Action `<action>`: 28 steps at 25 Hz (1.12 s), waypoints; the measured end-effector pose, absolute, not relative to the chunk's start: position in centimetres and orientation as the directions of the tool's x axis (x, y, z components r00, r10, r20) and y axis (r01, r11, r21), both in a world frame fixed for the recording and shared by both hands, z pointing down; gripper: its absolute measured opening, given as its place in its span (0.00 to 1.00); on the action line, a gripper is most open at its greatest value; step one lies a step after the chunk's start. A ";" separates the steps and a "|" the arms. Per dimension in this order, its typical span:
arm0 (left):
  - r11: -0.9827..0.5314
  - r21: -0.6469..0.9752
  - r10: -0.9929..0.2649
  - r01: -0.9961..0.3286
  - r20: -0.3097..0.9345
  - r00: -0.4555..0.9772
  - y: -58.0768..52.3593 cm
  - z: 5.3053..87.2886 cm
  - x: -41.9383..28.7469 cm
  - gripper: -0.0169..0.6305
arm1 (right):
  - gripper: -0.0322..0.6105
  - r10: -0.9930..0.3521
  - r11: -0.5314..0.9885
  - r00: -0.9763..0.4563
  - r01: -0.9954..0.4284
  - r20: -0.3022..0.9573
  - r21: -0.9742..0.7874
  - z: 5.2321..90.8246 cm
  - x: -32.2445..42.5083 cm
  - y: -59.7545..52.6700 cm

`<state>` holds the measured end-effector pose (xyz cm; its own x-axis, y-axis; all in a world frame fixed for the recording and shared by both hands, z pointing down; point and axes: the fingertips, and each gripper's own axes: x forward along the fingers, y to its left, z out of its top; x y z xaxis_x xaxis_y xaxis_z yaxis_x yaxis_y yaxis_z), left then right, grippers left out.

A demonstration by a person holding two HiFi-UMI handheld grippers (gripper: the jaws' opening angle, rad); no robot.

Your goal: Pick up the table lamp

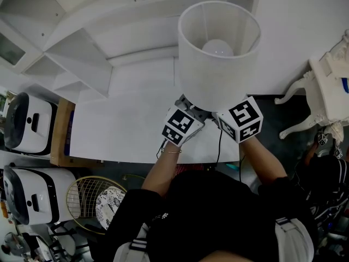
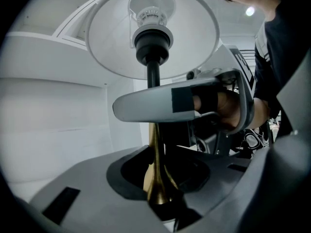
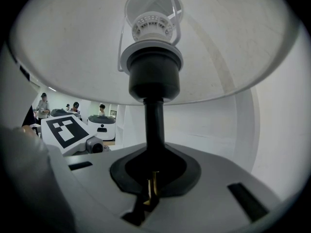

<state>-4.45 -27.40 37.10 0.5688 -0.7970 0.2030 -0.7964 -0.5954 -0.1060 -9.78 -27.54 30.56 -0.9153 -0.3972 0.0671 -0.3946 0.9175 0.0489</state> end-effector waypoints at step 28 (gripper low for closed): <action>-0.590 -0.088 -0.799 -0.803 0.206 0.565 -27.0 37.7 -4.7 0.20 | 0.09 -0.399 0.917 -0.914 -0.397 0.075 0.037 31.2 -10.0 -27.3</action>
<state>-4.67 -27.05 37.68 0.5647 -0.7991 0.2064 -0.8026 -0.5900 -0.0883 -10.01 -27.31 31.18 -0.9140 -0.3987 0.0750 -0.3970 0.9171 0.0373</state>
